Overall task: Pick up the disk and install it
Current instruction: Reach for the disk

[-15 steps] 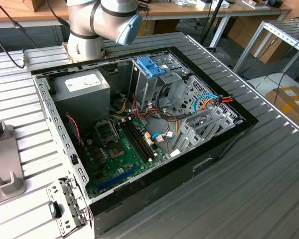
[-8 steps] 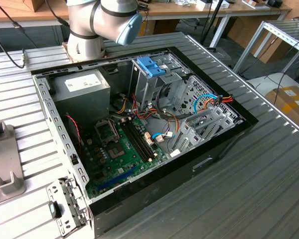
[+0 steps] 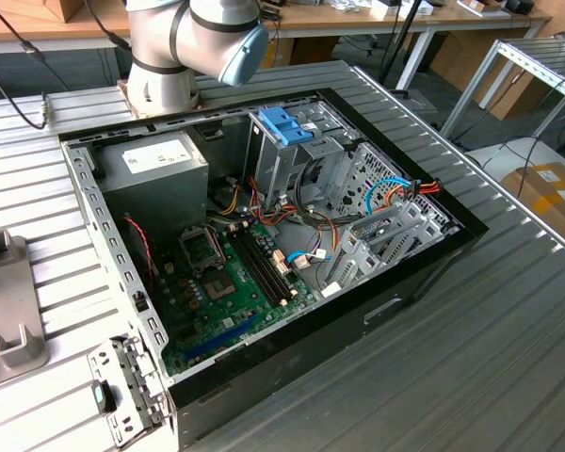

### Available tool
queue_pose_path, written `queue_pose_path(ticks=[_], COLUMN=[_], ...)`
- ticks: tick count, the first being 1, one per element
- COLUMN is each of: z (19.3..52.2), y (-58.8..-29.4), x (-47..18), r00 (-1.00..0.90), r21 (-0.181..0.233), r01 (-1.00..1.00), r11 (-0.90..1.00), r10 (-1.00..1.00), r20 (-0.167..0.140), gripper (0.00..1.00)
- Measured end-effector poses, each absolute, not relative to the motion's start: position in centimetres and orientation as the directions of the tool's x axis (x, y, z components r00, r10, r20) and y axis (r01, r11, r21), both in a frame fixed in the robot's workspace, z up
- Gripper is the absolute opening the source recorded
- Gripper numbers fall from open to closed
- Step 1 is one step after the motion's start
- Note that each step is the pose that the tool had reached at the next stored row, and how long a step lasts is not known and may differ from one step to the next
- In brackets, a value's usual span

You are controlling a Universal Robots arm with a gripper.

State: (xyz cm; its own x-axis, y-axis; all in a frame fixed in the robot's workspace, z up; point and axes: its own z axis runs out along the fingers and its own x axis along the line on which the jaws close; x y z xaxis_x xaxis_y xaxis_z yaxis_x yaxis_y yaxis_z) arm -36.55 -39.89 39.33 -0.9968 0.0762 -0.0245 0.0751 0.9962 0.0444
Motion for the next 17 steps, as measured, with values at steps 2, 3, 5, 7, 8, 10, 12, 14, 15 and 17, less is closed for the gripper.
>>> queue_pose_path(ticks=[2,3,5,7,8,10,12,14,15,17], z=[39.3,39.3,39.3,39.3,39.3,39.3,39.3,39.3,39.3,39.3], y=[-39.9,-39.9,-39.9,-39.9,-39.9,-39.9,-39.9,-39.9,-39.9,-39.9], x=[-36.6,-36.7,-36.8,-36.9,-37.0,-37.2,-37.3,-37.5,-37.6,-37.7], r00=[-0.997,-0.997,-0.997,-0.997,-0.997,-0.997,-0.997,-0.997,-0.997,-0.997], r21=[0.044,0.044,0.044,0.044,0.044,0.044,0.044,0.044,0.044,0.044], r01=[0.075,0.075,0.075,0.075,0.075,0.075,0.075,0.075,0.075,0.075], r11=[0.996,0.996,0.996,0.996,0.996,0.996,0.996,0.996,0.996,0.996], r10=[0.076,0.076,0.076,0.076,0.076,0.076,0.076,0.076,0.076,0.076], r20=[-0.024,-0.024,-0.024,-0.024,-0.024,-0.024,-0.025,-0.024,-0.024,-0.024], gripper=[0.10,0.10,0.10,0.10,0.10,0.10,0.10,0.10,0.10,0.10])
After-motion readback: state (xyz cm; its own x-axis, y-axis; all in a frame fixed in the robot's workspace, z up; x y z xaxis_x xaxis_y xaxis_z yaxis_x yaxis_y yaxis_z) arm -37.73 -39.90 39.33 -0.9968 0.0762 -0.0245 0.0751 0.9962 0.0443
